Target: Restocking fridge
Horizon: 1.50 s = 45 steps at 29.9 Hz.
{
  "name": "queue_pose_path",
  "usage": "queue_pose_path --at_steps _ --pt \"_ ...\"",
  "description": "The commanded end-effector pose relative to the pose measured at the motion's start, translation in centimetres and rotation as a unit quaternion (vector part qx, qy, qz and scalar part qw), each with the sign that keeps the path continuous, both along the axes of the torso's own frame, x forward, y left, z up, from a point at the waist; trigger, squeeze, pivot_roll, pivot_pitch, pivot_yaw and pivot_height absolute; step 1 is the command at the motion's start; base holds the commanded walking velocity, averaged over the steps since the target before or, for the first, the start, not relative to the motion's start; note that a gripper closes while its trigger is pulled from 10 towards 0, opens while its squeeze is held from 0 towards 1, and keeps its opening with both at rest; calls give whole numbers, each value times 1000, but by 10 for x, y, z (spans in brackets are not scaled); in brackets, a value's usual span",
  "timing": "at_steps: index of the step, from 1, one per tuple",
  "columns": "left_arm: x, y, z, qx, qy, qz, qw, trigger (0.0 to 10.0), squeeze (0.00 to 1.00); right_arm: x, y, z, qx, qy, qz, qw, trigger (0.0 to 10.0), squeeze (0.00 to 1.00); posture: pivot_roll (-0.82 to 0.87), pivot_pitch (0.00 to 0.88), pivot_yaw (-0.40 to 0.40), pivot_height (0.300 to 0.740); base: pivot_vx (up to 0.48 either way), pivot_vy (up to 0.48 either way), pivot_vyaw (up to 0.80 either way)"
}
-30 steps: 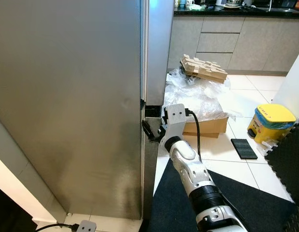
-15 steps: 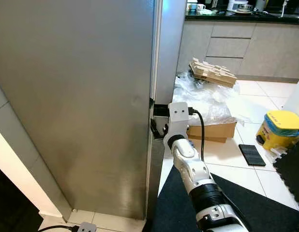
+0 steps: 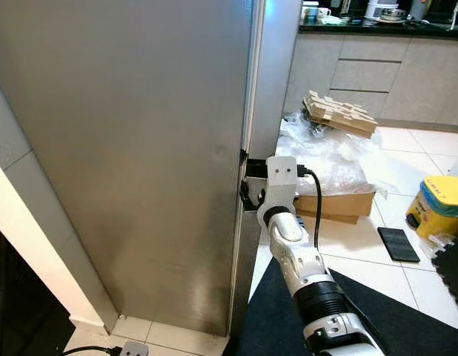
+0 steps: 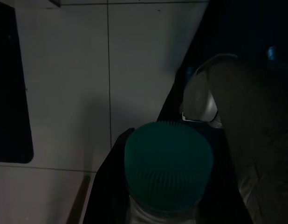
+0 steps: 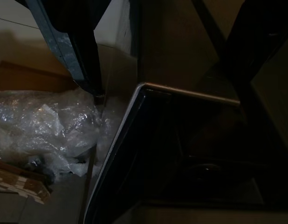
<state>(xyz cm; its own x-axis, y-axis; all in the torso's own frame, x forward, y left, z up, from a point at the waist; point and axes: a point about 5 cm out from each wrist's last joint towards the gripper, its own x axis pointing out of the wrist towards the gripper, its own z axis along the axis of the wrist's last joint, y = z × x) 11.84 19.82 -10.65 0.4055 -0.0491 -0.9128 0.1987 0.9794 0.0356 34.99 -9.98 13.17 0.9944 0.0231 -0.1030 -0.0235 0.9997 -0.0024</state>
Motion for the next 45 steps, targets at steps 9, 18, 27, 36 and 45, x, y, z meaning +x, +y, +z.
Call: queue_pose_path --at_steps 9,18,27,36,45 --pt "-2 -1 -1 1 6 -9 1000 10000 0 -2 -55 -12 -31 26 -128 991 10000 0 84 3 -8 740 0 0 0" --pt "-3 0 -1 2 6 -9 1000 10000 0 -4 -66 -16 -40 35 -151 987 10000 0 85 4 -8 740 0 0 0" --pt "-3 0 -1 1 6 -11 1000 10000 0 -7 -74 -22 -42 45 -166 984 10000 0 83 3 -5 740 0 0 0" --pt "-2 0 0 1 5 -12 1000 10000 0 -6 -64 -25 -3 43 -125 991 10000 0 85 4 -4 740 0 0 0" --pt "-3 1 -1 2 7 -13 1000 10000 0 -11 -54 -28 18 13 -61 998 10000 0 84 1 -4 740 0 0 0"
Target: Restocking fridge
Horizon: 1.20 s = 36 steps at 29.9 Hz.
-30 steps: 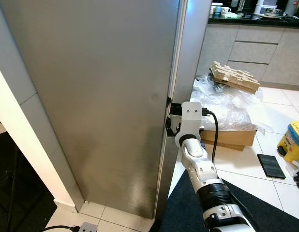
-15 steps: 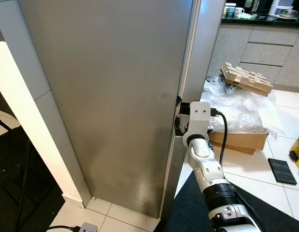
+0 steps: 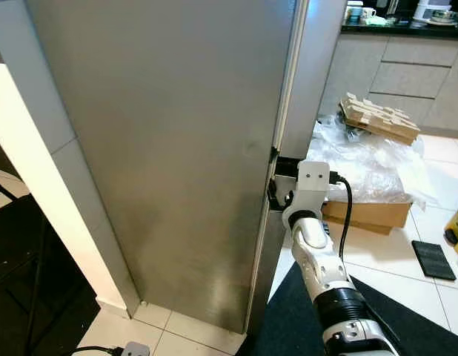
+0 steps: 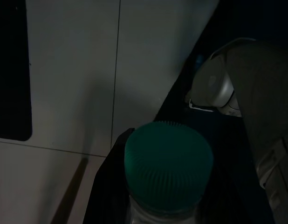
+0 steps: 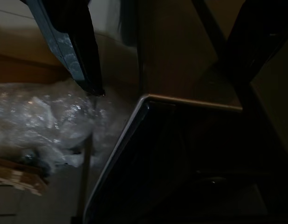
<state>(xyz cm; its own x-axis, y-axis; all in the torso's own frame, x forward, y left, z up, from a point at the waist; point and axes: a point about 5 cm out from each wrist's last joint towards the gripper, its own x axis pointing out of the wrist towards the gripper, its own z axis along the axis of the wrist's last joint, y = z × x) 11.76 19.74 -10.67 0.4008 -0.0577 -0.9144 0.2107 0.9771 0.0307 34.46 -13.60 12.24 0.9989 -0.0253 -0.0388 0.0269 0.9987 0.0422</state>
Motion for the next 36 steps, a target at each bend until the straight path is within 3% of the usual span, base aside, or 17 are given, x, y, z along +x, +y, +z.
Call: queue_pose_path --at_steps 1,15,26,36 --pt "-2 2 0 4 5 -7 1000 10000 0 -6 -15 -19 -1 43 -23 999 10000 0 83 1 -4 740 0 0 0" --pt "-3 2 -1 5 6 -11 1000 10000 0 -17 -6 -34 -49 40 124 990 10000 0 79 2 -2 740 0 0 0" --pt "-3 1 -1 4 6 -10 1000 10000 0 -23 -3 -44 -24 51 168 984 10000 0 82 3 -3 740 0 0 0" --pt "-2 1 0 4 5 -9 1000 10000 0 -45 5 -65 27 81 289 954 10000 0 83 5 -4 740 0 0 0"
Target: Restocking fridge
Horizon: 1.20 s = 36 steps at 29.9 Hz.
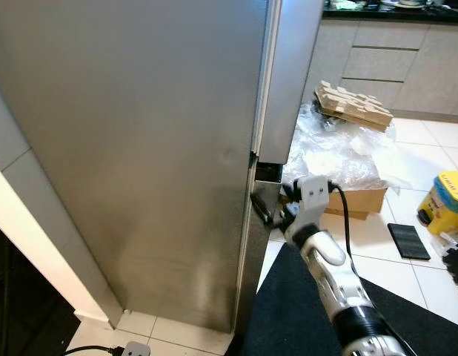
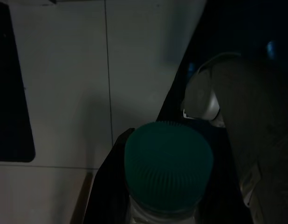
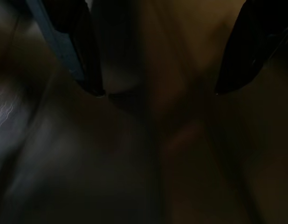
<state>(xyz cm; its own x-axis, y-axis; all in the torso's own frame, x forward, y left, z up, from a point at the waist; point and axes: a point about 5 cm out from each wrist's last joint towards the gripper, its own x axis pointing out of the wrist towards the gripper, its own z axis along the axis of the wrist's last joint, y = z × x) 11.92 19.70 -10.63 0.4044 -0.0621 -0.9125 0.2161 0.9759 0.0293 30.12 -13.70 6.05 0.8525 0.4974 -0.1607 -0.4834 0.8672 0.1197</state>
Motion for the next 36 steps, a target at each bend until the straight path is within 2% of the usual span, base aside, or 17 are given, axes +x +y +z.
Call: queue_pose_path --at_steps 1,6,11,13,17,18,19,20,22,23,26,28,30,31,32,33,36 --pt "-3 2 -1 5 7 -6 1000 10000 0 -4 6 -7 1 19 29 999 10000 0 83 5 -4 740 0 0 0" --pt "-3 1 -1 4 8 -6 1000 10000 0 -16 -1 -24 -3 50 49 998 10000 0 81 5 -4 740 0 0 0" --pt "-3 1 -1 4 8 -7 1000 10000 0 -23 -8 -39 -10 81 42 996 10000 0 80 6 -3 740 0 0 0" --pt "-3 1 -1 4 7 -8 1000 10000 0 -32 -13 -54 -40 112 37 992 10000 0 80 5 -2 740 0 0 0" --pt "-2 1 -1 4 7 -8 1000 10000 0 -38 -18 -66 -63 138 28 988 10000 0 81 3 -2 740 0 0 0" --pt "-2 1 -1 4 6 -8 1000 10000 0 -50 -28 -85 -99 179 -2 979 10000 0 81 3 -2 740 0 0 0" --pt "-2 1 -1 5 6 -7 1000 10000 0 -58 -34 -94 -114 206 -26 972 10000 0 82 0 -2 740 0 0 0" --pt "-2 1 -1 5 6 -7 1000 10000 0 -58 -34 -94 -114 206 -26 972 10000 0 82 0 -2 740 0 0 0" --pt "-1 1 0 5 5 -7 1000 10000 0 -71 -44 -108 -140 242 -56 959 10000 0 83 0 -2 740 0 0 0" --pt "-1 1 0 5 5 -7 1000 10000 0 -71 -44 -108 -140 242 -56 959 10000 0 83 0 -2 740 0 0 0" --pt "0 1 0 4 3 -1 1000 10000 0 -95 -57 -125 -182 291 -86 935 10000 0 85 0 -3 740 0 0 0" --pt "1 1 0 3 -1 9 1000 10000 0 -111 -62 -135 -192 323 -105 921 10000 0 90 0 -5 740 0 0 0" --pt "1 1 0 3 -2 13 1000 10000 0 -116 -63 -138 -195 331 -111 917 10000 0 90 0 -5 740 0 0 0" --pt "1 2 0 4 -3 24 1000 10000 0 -128 -68 -144 -203 355 -127 904 10000 0 89 0 -3 740 0 0 0" --pt "1 3 0 4 -4 28 1000 10000 0 -134 -70 -147 -207 366 -134 897 10000 0 89 0 -3 740 0 0 0" --pt "1 3 0 4 -4 28 1000 10000 0 -134 -70 -147 -207 366 -134 897 10000 0 89 0 -3 740 0 0 0" --pt "2 8 1 8 -6 40 999 10000 0 -151 -78 -153 -219 390 -147 882 10000 0 94 0 0 740 0 0 0"
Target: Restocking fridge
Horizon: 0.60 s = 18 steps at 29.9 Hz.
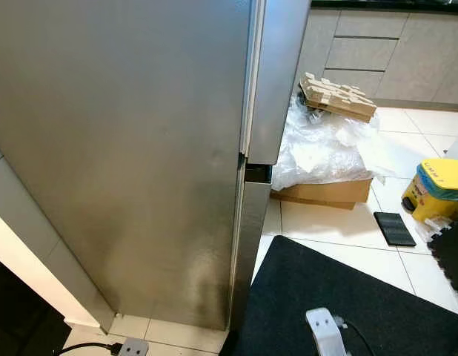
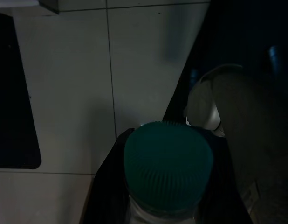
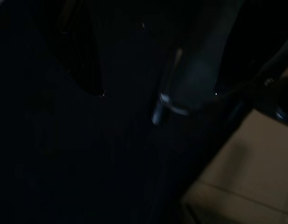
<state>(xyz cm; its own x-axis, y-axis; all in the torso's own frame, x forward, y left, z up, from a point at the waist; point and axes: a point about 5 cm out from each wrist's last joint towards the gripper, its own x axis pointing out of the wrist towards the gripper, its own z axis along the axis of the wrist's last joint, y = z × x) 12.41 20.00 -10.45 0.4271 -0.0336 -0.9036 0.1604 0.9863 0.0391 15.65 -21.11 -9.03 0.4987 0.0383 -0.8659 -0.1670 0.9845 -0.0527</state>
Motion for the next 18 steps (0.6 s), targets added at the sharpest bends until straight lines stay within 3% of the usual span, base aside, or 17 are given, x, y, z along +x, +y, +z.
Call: queue_pose_path --at_steps 1,6,11,18 --pt "-3 6 0 5 4 15 1000 10000 0 -9 -5 -3 -8 16 -12 1000 10000 0 94 0 0 740 0 0 0" --pt "-3 7 0 7 5 13 1000 10000 0 -16 -15 -4 -22 26 -25 999 10000 0 101 0 2 740 0 0 0" --pt "8 16 5 18 -2 -12 1000 10000 0 -17 -32 -1 -37 15 -98 994 10000 0 78 0 3 740 0 0 0" --pt "22 24 12 16 -27 33 999 10000 0 -14 -32 0 -45 15 -81 996 10000 0 77 0 12 740 0 0 0"
